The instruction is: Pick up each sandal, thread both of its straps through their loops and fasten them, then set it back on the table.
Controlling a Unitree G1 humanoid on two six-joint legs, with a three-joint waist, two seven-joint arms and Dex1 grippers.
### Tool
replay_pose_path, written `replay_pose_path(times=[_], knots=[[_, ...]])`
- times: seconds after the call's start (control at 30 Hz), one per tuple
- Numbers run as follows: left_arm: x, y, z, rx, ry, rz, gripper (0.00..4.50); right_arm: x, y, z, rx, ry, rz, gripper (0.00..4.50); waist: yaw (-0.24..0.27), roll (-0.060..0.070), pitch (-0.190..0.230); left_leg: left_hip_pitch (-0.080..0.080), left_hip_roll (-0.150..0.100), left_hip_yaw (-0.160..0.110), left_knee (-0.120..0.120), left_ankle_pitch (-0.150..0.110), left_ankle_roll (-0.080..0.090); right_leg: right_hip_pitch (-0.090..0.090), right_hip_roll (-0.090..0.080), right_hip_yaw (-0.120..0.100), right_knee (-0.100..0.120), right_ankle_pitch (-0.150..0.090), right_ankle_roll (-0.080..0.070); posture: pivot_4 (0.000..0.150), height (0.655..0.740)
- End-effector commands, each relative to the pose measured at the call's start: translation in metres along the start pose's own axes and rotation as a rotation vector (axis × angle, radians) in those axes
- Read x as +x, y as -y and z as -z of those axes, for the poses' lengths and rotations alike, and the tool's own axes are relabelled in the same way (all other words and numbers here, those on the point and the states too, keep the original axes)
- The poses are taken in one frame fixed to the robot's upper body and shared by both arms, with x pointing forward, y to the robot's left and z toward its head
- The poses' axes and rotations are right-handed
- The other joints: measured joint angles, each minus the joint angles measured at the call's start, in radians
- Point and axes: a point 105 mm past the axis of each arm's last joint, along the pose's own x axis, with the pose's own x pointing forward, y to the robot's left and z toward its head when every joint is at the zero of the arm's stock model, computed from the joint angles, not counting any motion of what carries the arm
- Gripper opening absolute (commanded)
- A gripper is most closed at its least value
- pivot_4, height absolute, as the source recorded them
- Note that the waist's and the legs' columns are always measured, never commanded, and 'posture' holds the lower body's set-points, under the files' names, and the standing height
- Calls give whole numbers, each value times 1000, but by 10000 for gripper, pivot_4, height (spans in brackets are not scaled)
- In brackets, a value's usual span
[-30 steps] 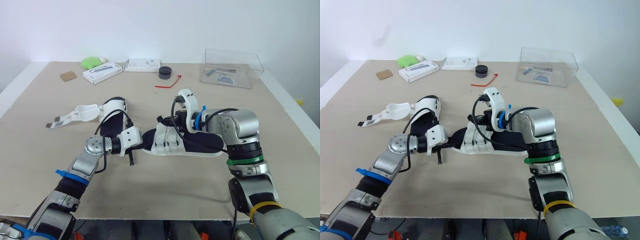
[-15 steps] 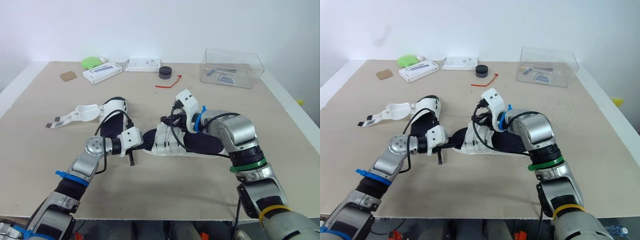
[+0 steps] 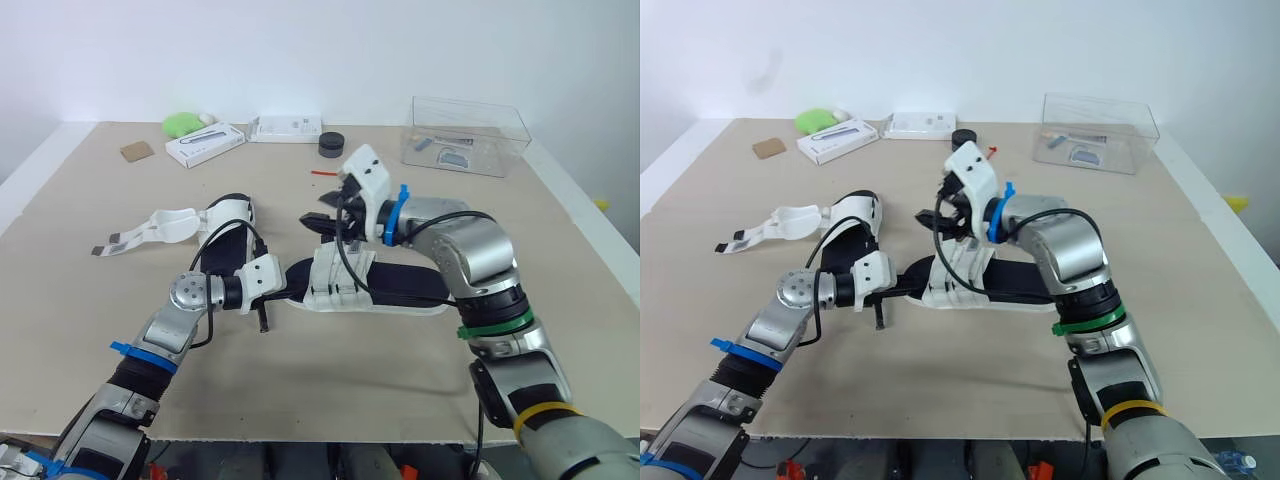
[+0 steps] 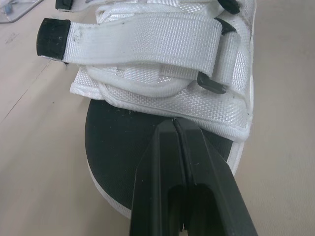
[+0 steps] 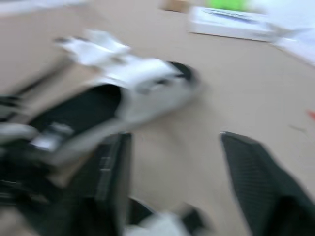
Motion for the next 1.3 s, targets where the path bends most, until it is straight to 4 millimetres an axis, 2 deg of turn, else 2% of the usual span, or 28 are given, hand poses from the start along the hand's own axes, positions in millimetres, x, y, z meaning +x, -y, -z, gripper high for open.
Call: replay_pose_path(times=[0.03,0.1,0.13,0.3,0.43,0.53,0.63,0.7,0.8,0.9,0.97,1.07,1.3], knots=[[4,26,35,-82,-130,87,0,3,-1,38,46,-136,-24,11983,0,-1,0,0,0,0,0,0,0,0,0,0,0,0,0,1500,7400],[4,26,35,-82,-131,85,0,1,3,53,97,-201,-27,1247,0,0,0,0,-2,1,0,0,0,0,0,0,0,0,0,1500,7400],[4,25,35,-83,-130,82,0,-1,7,56,117,-214,-18,246,-1,0,0,0,-2,1,0,0,0,0,-1,0,0,0,1,1500,7400],[2,26,36,-84,-132,81,0,-8,13,61,143,-271,-20,246,-1,0,0,-1,-2,0,0,0,0,-1,0,-1,0,0,1,1500,7400],[2,26,35,-85,-128,79,0,-15,29,38,107,-180,50,246,-1,0,0,-1,-2,0,0,0,0,-1,0,-1,0,0,1,1500,7400],[2,26,34,-83,-127,81,0,-32,47,21,-23,-120,135,246,-1,0,0,-1,-2,1,0,0,0,-1,0,-1,0,0,1,1500,7400],[2,25,33,-74,-122,81,0,-59,63,17,-105,-84,179,8523,1,0,0,-2,-3,1,0,0,0,-2,-1,0,0,0,2,1500,7400],[3,24,30,-70,-110,78,0,-77,72,25,-138,-81,207,17475,1,0,0,-3,-3,1,0,-1,1,-2,-1,-1,-1,0,2,1500,7400],[4,23,25,-69,-84,77,0,-102,79,58,-201,-152,212,32334,1,0,0,-3,-3,1,0,-2,2,-1,0,0,-1,-1,3,1500,7400],[3,23,21,-64,-76,78,0,-119,72,88,-249,-207,140,44721,0,0,0,-3,-3,2,0,-2,3,-1,0,1,-2,-1,3,1500,7400],[2,23,21,-60,-77,79,0,-120,65,93,-228,-171,90,44721,-3,2,0,-2,-3,4,0,-2,3,-2,0,3,-1,-1,4,1500,7400],[2,24,16,-52,-66,80,0,-105,60,99,-198,-123,54,44721,-5,2,0,0,-3,4,1,-2,3,-1,2,4,-1,-4,9,1500,7400],[0,21,3,-54,-27,68,0,-70,43,85,-200,-30,-44,44721,-2,2,0,1,-2,4,0,-3,3,0,2,4,0,-1,3,1500,7400]])
